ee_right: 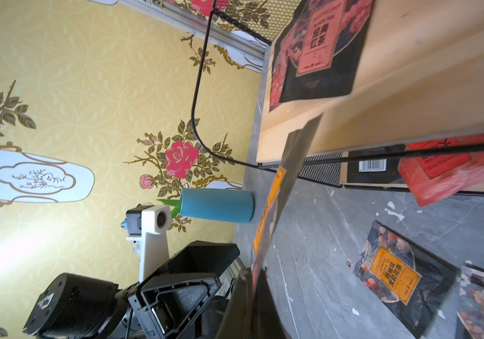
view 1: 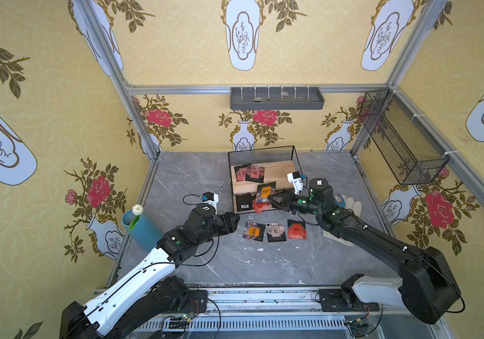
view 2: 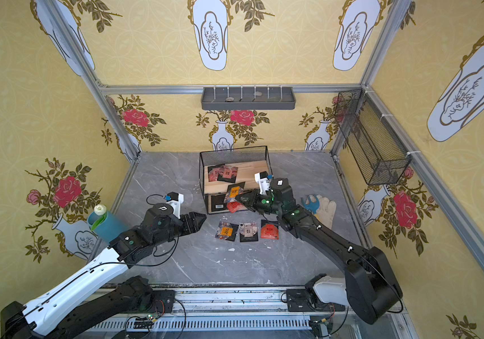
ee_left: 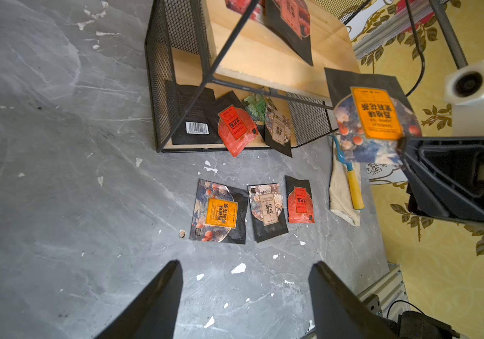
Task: Remove the tea bags from the shelf
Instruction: Pick up the tea bag from the shelf, then place the tea bag at the center of the board.
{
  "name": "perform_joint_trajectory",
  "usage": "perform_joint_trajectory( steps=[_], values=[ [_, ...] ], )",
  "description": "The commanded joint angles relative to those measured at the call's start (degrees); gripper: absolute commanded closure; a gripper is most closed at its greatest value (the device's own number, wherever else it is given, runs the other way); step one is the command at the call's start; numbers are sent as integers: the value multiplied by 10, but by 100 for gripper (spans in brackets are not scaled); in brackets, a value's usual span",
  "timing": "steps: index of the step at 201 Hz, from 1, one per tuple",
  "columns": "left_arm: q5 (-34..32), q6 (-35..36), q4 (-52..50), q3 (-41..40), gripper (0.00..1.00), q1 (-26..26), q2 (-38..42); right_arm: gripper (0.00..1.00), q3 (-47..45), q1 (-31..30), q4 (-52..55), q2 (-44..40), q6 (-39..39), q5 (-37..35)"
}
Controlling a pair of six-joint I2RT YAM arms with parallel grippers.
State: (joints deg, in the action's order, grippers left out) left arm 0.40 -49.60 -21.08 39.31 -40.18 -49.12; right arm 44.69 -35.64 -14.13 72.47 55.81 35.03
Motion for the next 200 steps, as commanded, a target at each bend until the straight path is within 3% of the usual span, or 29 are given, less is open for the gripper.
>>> perform_joint_trajectory(
  steps=[1,75,141,200],
  values=[
    [-13,-9,-12,-6,23,0,11,100,-2,-7,10,-9,-30,41],
    [-17,-20,-19,-10,24,0,25,100,3,-36,85,19,-121,142],
    [-20,-20,-25,-9,24,-1,26,100,42,-86,141,134,-213,193],
    [-24,-19,-34,-13,23,-1,33,100,82,-113,152,229,-246,203]
  ],
)
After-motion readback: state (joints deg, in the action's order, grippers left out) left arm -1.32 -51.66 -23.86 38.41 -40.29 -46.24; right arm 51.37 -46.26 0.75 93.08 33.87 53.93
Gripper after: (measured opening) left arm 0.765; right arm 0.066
